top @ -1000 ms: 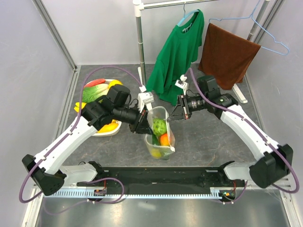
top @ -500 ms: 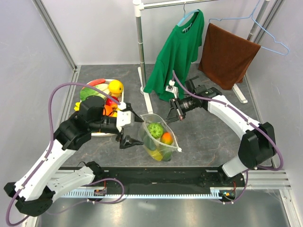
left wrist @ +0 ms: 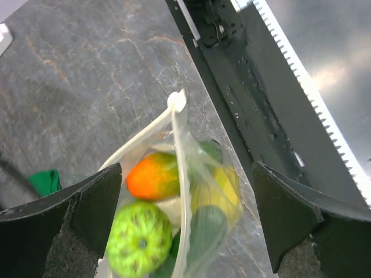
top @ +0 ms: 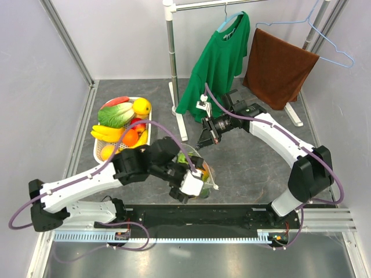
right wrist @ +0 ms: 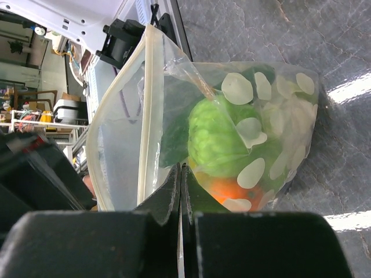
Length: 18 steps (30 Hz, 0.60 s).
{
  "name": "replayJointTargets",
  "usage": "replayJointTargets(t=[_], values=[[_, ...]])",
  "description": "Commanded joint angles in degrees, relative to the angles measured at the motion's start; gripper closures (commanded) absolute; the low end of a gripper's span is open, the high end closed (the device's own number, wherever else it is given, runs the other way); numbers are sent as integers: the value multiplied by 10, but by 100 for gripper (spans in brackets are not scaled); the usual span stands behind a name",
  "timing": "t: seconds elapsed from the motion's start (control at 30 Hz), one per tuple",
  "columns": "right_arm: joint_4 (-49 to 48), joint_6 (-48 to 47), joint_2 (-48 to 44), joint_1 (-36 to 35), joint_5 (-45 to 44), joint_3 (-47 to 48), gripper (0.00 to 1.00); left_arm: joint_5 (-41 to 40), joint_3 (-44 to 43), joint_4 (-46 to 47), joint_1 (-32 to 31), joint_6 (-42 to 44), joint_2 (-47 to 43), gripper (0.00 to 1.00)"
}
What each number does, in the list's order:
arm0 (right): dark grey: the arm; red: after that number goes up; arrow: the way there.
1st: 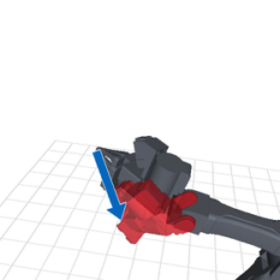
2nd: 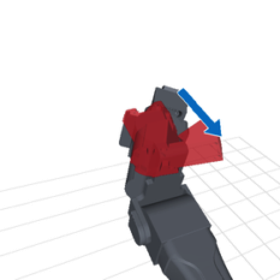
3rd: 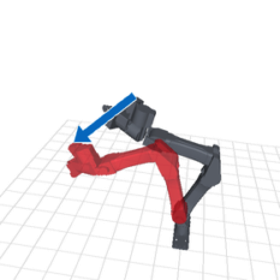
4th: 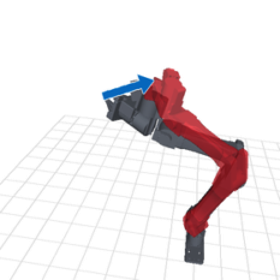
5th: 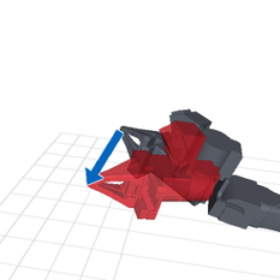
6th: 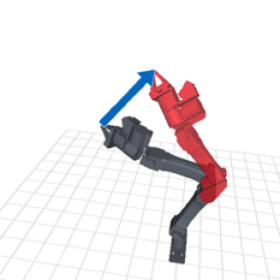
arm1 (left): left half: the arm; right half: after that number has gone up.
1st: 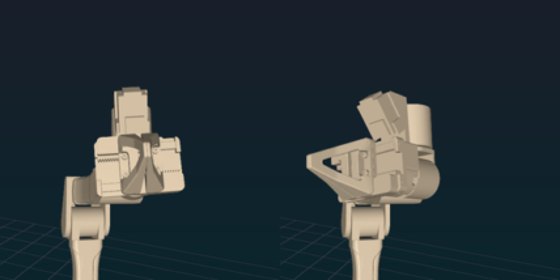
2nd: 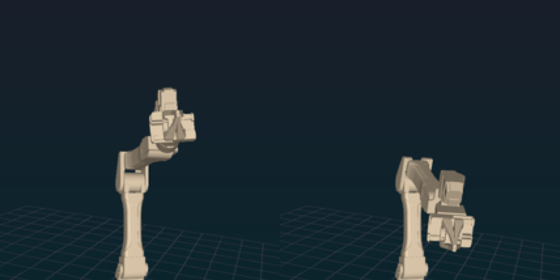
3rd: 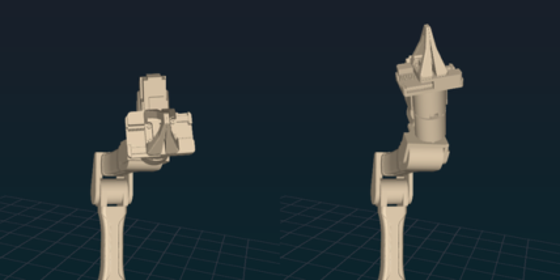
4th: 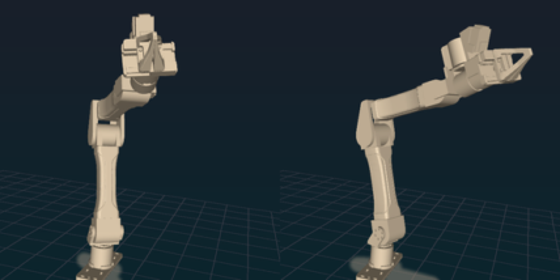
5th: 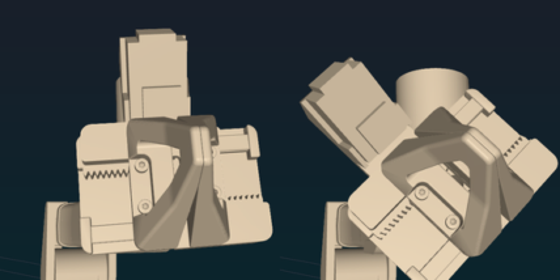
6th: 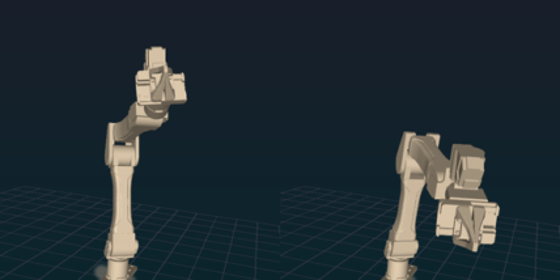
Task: Place the food in the zip-top bag and seal the zipper
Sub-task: Zip the zipper food storage bag at the center of the board.
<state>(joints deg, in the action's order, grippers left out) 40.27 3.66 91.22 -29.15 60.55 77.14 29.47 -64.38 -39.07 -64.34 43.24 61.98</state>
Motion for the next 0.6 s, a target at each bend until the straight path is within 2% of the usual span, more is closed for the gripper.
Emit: replayJointTargets(t=[0.0,0.3,0.57], values=[[-20,-2,-16,-3,5,-10,100,-86,11,64,-49,49,23,0],[-59,40,-52,-4,21,-86,100,-165,10,104,-91,99,64,0],[-66,50,-61,-25,12,-92,100,-178,-14,43,-92,142,111,9]])
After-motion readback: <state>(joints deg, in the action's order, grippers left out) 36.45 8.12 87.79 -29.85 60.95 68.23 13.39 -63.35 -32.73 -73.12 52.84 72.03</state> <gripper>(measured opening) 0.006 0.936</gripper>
